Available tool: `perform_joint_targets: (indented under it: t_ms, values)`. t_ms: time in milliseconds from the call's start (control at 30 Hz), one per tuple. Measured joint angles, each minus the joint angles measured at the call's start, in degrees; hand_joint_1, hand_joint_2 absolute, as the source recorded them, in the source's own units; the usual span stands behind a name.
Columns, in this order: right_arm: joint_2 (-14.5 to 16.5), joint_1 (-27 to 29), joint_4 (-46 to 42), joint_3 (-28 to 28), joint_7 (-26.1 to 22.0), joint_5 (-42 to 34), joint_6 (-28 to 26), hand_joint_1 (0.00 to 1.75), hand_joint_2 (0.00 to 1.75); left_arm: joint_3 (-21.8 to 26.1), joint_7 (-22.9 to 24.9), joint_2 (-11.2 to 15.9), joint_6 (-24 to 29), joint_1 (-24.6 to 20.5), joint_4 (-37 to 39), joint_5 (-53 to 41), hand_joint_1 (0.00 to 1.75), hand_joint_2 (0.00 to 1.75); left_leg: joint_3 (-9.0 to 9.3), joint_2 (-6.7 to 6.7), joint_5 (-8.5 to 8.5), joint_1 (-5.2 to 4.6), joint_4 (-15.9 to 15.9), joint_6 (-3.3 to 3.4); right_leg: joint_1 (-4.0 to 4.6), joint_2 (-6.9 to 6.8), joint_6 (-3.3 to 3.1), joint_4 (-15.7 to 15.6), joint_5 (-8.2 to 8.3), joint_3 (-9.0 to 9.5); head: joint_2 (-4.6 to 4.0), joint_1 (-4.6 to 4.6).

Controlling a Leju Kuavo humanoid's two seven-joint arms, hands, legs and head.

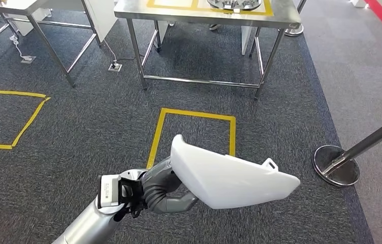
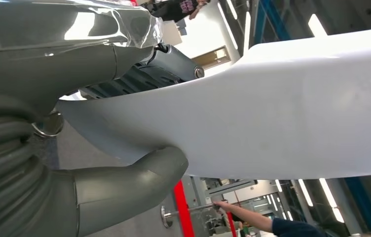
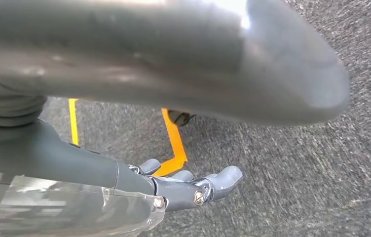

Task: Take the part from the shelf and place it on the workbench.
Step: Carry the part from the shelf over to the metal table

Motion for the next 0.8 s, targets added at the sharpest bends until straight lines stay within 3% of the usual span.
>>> perform_joint_targets:
  t_ms: [67, 100, 133, 200, 233, 267, 333, 367, 433, 467, 533, 567, 600, 633, 733, 767, 800]
  values:
    - [0.0, 0.2, 0.0, 0.0, 0.0, -0.1, -0.1, 0.00, 0.00, -0.2, -0.5, 0.0, 0.2, 0.4, 0.9, -0.3, 1.75, 1.75, 1.56, -0.11, -1.40, 0.05, 0.0, -0.07, -0.07, -0.04, 0.48, 1.9, -2.58, -3.72, 0.00, 0.03]
    - [0.0, 0.3, 0.0, 0.0, 0.0, -0.1, -0.2, 0.00, 0.00, -0.3, -0.6, 0.0, 0.3, 0.5, 1.2, -0.4, 1.75, 1.75, 2.54, -0.16, -2.18, 0.09, 0.0, -0.21, -0.12, -0.07, 0.57, 0.3, -2.41, -4.31, 0.00, 0.02]
    - [0.0, 0.4, 0.0, 0.0, 0.0, -0.2, -0.2, 0.00, 0.00, -0.4, -0.6, 0.0, 0.3, 0.5, 1.5, -0.4, 1.75, 1.75, 3.58, -0.18, -3.01, 0.15, 0.0, -0.41, -0.18, -0.17, 0.59, -2.8, -0.55, -4.19, 0.00, 0.05]
    - [0.1, 0.6, 0.1, 0.0, 0.1, -0.2, -0.3, 0.00, 0.00, -0.5, -0.6, 0.0, 0.3, 0.5, 2.1, -0.4, 1.75, 1.75, 5.26, -0.25, -4.81, 0.09, 0.1, -1.03, -0.22, -0.75, 0.30, -9.3, 6.31, -3.28, 0.00, 0.12]
    - [0.2, 0.7, 0.1, 0.0, 0.1, -0.2, -0.4, 0.00, 0.00, -0.5, -0.6, 0.0, 0.4, 0.6, 2.3, -0.5, 1.75, 1.75, 5.89, -0.30, -5.71, 0.05, 0.1, -1.43, -0.12, -1.03, -0.06, -11.2, 8.93, -2.71, 0.00, 0.08]
    - [0.3, 0.7, 0.2, 0.0, 0.1, -0.2, -0.4, 0.00, 0.00, -0.6, -0.6, 0.0, 0.4, 0.5, 2.4, -0.5, 1.75, 1.75, 6.55, -0.35, -6.30, 0.02, 0.1, -1.85, 0.03, -1.22, -0.57, -11.9, 10.28, -2.29, 0.00, 0.00]
    - [0.3, 0.5, 0.2, 0.0, 0.1, -0.2, -0.4, 0.00, 0.00, -0.7, -0.7, -0.1, 0.5, 0.3, 2.4, -0.6, 1.75, 1.75, 7.07, -0.31, -6.17, 0.14, 1.1, -2.57, 0.21, -1.00, -1.64, -11.9, 9.53, -1.08, 0.00, -0.16]
    - [0.2, 0.4, 0.2, 0.0, 0.1, -0.2, -0.4, 0.00, 0.00, -0.7, -0.7, -0.2, 0.5, 0.2, 2.4, -0.6, 1.75, 1.75, 6.39, -0.26, -5.29, 0.20, 3.1, -2.83, 0.15, -0.86, -2.08, -12.0, 9.05, -0.36, 0.00, -0.22]
    - [0.1, 0.2, 0.2, 0.0, 0.1, -0.3, -0.4, 0.00, 0.00, -0.7, -0.7, -0.2, 0.5, 0.1, 2.4, -0.6, 1.75, 1.75, 2.06, -0.19, -4.22, 0.30, 9.9, -3.23, -0.05, -0.66, -2.69, -12.4, 7.98, 1.28, 0.00, -0.53]
    - [0.0, 0.2, 0.2, 0.0, 0.1, -0.3, -0.5, 0.00, 0.00, -0.8, -0.7, -0.1, 0.5, 0.1, 2.4, -0.6, 1.75, 1.75, -0.80, -0.19, -4.95, 0.33, 13.5, -3.38, -0.07, -0.62, -2.85, -12.4, 7.33, 2.00, 0.00, -0.69]
    - [0.1, 0.3, 0.2, 0.0, 0.1, -0.3, -0.5, 0.00, 0.00, -0.9, -0.7, 0.1, 0.5, 0.3, 2.4, -0.6, 1.75, 1.75, -6.10, -0.19, -8.84, 0.36, 17.8, -3.57, -0.08, -0.38, -2.96, -12.5, 5.91, 3.42, 0.00, -0.83]
    - [0.2, 0.3, 0.2, 0.0, 0.1, -0.4, -0.5, 0.00, 0.00, -1.0, -0.7, 0.1, 0.5, 0.4, 2.4, -0.6, 1.75, 1.75, -7.79, -0.19, -10.48, 0.36, 17.8, -3.59, -0.08, -0.22, -2.94, -12.5, 5.16, 4.26, 0.00, -0.85]
    - [0.3, 0.3, 0.2, 0.0, 0.1, -0.4, -0.5, 0.00, 0.00, -1.1, -0.7, 0.2, 0.5, 0.4, 2.4, -0.6, 1.75, 1.75, -8.72, -0.19, -10.92, 0.35, 16.6, -3.54, -0.08, -0.06, -2.89, -12.5, 4.39, 5.19, 0.00, -0.87]
    - [0.4, 0.3, 0.2, 0.0, 0.0, -0.4, -0.5, 0.00, 0.00, -1.2, -0.7, 0.3, 0.5, 0.4, 2.4, -0.6, 1.75, 1.75, -8.96, -0.19, -9.60, 0.34, 13.9, -3.40, -0.08, 0.07, -2.80, -12.5, 3.59, 6.22, 0.00, -0.87]
    - [0.5, 0.2, 0.2, 0.0, 0.0, -0.4, -0.4, 0.00, 0.00, -1.5, -0.6, 0.5, 0.5, 0.4, 2.5, -0.7, 1.75, 1.75, -7.90, -0.18, 0.86, 0.00, 5.1, -2.51, 0.04, 0.40, -2.08, -12.8, 1.09, 8.74, 0.00, -0.87]
    - [0.5, 0.1, 0.2, 0.0, -0.1, -0.4, -0.4, 0.00, 0.00, -1.5, -0.6, 0.6, 0.5, 0.5, 2.4, -0.7, 1.75, 1.75, -7.45, -0.24, 2.90, -0.16, 3.8, -2.20, 0.09, 0.49, -1.69, -13.0, 0.58, 9.54, 0.00, -0.88]
    - [0.5, 0.1, 0.2, 0.0, -0.1, -0.3, -0.4, 0.00, 0.00, -1.5, -0.5, 0.6, 0.5, 0.4, 2.4, -0.8, 1.75, 1.75, -6.94, -0.35, 3.21, -0.27, 3.6, -1.90, 0.14, 0.57, -1.24, -13.1, 0.53, 10.25, 0.00, -0.90]
